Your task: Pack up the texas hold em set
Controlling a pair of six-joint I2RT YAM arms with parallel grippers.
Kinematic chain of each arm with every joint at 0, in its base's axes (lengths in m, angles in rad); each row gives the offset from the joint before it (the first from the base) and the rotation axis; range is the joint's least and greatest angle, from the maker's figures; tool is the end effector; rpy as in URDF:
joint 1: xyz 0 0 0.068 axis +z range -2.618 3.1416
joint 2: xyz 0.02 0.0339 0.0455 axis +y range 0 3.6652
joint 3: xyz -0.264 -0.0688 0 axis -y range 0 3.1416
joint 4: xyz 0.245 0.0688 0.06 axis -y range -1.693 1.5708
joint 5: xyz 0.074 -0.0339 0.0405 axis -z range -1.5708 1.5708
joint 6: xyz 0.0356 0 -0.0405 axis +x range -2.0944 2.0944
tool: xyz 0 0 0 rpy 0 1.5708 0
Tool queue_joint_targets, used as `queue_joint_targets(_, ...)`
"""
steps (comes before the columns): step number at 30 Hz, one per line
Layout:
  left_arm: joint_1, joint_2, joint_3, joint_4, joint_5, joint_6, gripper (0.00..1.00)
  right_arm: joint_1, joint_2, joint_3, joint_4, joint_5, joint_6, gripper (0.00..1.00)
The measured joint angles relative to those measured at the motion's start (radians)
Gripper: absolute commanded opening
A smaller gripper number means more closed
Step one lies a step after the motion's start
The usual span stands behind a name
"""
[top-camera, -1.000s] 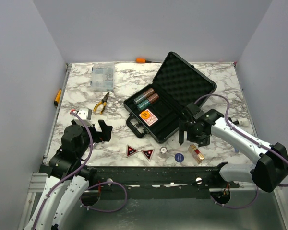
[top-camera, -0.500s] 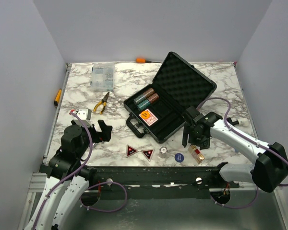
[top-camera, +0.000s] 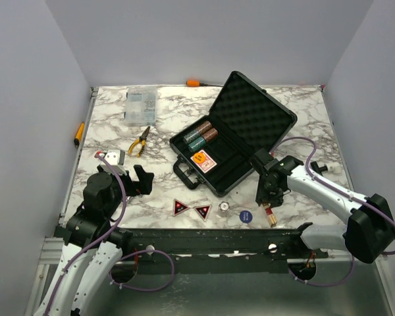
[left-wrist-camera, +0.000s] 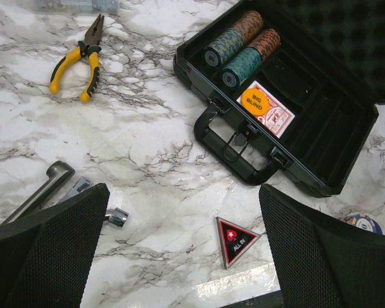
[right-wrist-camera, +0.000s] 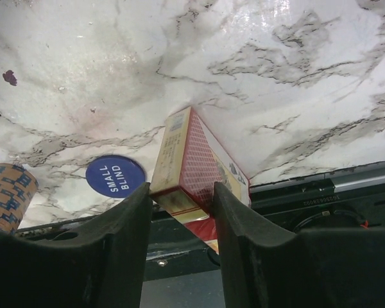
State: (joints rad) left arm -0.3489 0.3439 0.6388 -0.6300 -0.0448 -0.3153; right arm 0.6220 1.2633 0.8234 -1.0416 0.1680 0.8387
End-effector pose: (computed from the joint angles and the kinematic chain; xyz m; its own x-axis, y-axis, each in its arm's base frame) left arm 0.0869 -0.0299 0.2951 -0.3874 -0.1887 -0.9024 0.1911 0.9411 -0.2789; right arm 0.1636 0.1100 0.2064 -0.9593 0.2145 -0.1835 0.2262 0.9730 -0.0450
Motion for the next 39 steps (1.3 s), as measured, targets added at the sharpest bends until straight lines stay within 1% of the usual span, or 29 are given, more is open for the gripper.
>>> queue_joint_targets(2,0.0,0.0,0.0,0.0,0.0,0.0,0.98,0.0,0.002,-0.001,0.001,0.001,0.0,0.37)
queue_joint_targets(9,0.0,-0.001,0.0,0.0,0.0,0.0,0.99,0.0,0.007,-0.001,-0.001,0.007,0.0,0.12)
queue_joint_targets(12,0.0,-0.006,0.0,0.0,0.0,-0.001,0.98,0.0,0.014,0.004,-0.004,0.007,-0.004,0.06)
queue_joint_targets(15,0.0,-0.013,0.0,0.0,0.0,-0.001,0.98,0.0,0.023,0.013,0.001,0.007,-0.011,0.04)
queue_joint_targets(19,0.0,-0.014,0.0,0.0,0.0,-0.001,0.98,0.0,0.032,0.033,0.025,0.008,-0.029,0.04)
queue_joint_targets(26,0.0,-0.014,0.0,0.0,0.0,-0.001,0.98,0.0,0.041,0.118,0.102,0.029,-0.07,0.04)
queue_joint_targets(32,0.0,-0.017,0.0,0.0,0.0,-0.002,0.98,0.0,0.117,0.204,0.163,0.042,-0.101,0.05)
queue_joint_targets(34,0.0,-0.021,0.0,0.0,-0.001,-0.003,0.98,-0.001,0.142,0.218,0.183,0.042,-0.109,0.09)
queue_joint_targets(37,0.0,-0.029,0.0,0.0,-0.001,-0.003,0.98,-0.004,0.16,0.219,0.203,0.042,-0.12,0.18)
queue_joint_targets(39,0.0,-0.03,0.0,0.0,-0.001,-0.003,0.98,-0.008,0.167,0.219,0.211,0.041,-0.126,0.28)
